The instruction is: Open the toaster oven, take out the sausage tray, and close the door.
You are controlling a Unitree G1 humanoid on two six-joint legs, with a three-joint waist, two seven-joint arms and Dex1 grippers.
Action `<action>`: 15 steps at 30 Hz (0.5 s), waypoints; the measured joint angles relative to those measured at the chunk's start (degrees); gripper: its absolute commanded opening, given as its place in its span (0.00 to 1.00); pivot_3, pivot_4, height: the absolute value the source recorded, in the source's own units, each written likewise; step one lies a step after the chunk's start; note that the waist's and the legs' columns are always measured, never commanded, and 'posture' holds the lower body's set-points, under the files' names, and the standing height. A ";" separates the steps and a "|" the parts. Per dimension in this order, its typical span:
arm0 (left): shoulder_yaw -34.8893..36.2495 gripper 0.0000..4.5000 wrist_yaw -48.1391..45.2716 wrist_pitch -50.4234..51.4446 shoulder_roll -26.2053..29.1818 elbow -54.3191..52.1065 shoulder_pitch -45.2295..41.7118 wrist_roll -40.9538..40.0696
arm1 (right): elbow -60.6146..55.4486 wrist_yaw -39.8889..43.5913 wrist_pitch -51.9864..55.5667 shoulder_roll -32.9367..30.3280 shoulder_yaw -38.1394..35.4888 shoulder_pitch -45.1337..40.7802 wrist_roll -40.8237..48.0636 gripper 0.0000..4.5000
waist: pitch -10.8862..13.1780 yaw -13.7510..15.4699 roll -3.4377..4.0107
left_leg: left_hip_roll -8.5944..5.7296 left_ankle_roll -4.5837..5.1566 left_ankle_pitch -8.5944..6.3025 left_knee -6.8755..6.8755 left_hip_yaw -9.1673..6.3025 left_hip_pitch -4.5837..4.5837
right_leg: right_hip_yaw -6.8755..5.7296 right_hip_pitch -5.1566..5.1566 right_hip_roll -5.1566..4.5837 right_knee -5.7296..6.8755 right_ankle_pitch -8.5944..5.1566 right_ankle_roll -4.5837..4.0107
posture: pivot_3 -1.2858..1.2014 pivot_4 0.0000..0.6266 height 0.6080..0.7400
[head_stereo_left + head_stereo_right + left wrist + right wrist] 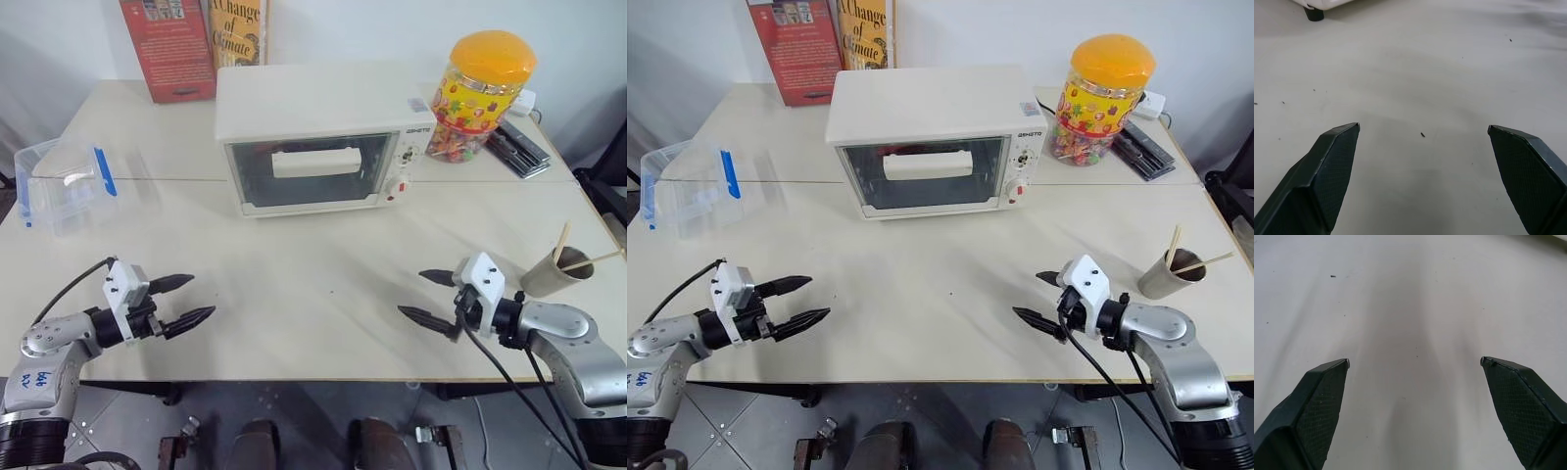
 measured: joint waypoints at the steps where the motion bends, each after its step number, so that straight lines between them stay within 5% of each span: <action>1: 0.00 0.99 -0.12 -0.07 0.00 -0.01 -0.03 -0.10 | 0.13 0.07 0.00 0.00 0.00 -0.13 0.00 1.00 | 0.00 -0.01 0.00 | 0.00 0.00 0.00 0.00 0.00 0.00 | 0.00 0.00 0.00 0.00 0.00 0.00 | 0.52 0.24 1.00; 10: 0.03 0.99 2.48 1.40 0.08 0.52 -2.67 0.76 | 0.12 -0.23 2.76 -0.01 0.68 -5.33 0.52 1.00 | 0.00 -0.14 0.00 | 0.01 0.00 0.00 0.00 0.01 0.00 | 0.00 -0.02 0.00 0.07 0.00 0.00 | 0.52 0.24 1.00; 15: 0.35 0.99 3.35 3.82 0.05 0.24 -5.20 -0.64 | 0.91 -1.01 8.30 0.80 4.08 -15.07 0.88 1.00 | 0.00 -0.17 0.00 | 0.03 0.00 0.00 0.07 0.02 -0.01 | 0.00 -0.05 0.00 0.08 0.00 -0.01 | 0.52 0.24 1.00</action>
